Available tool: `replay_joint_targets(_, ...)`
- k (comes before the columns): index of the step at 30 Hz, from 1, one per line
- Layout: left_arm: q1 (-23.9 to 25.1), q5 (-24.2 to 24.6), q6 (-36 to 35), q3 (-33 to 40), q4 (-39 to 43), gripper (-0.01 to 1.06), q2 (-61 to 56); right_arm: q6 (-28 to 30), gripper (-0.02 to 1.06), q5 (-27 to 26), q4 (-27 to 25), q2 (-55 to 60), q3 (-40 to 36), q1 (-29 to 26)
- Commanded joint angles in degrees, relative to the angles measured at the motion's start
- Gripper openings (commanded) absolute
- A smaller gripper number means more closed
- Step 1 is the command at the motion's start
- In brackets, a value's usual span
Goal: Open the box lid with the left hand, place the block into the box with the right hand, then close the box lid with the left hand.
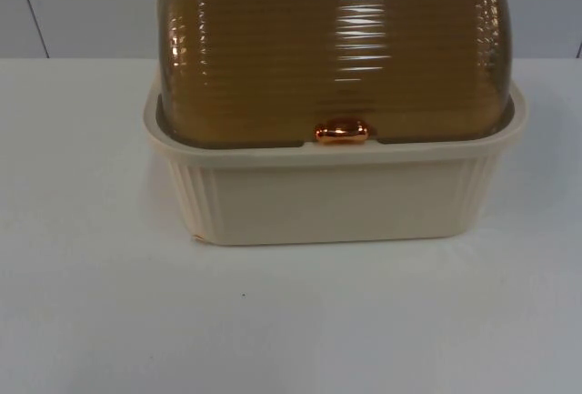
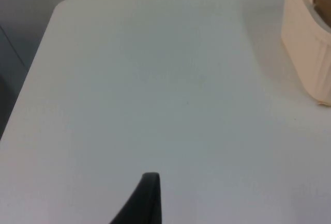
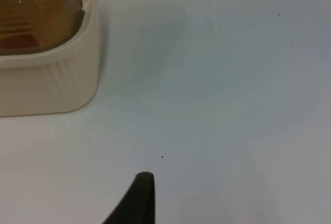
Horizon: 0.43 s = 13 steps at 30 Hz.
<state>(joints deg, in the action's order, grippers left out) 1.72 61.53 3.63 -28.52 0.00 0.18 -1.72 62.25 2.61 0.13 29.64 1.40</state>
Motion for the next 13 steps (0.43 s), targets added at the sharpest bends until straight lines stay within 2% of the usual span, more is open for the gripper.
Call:
replay_joint_targets(1,-0.35,0.06,0.00,0.28,-0.76,1.05,-0.18,0.31,0.97,-0.52,0.03,-0.13,-0.05,-0.04)
replay_joint_targets(5,-0.36,0.06,0.00,0.28,-0.66,1.05,-0.18,0.31,0.97,-0.52,0.03,-0.13,-0.05,-0.04)
replay_joint_targets(9,2.28,0.06,-0.10,0.28,-0.67,1.05,-0.18,0.31,0.97,-0.52,0.03,-0.13,-0.05,-0.04)
replay_joint_targets(13,1.13,0.06,-0.10,0.28,-0.67,1.05,-0.18,0.31,0.97,-0.52,0.03,-0.13,-0.05,-0.04)
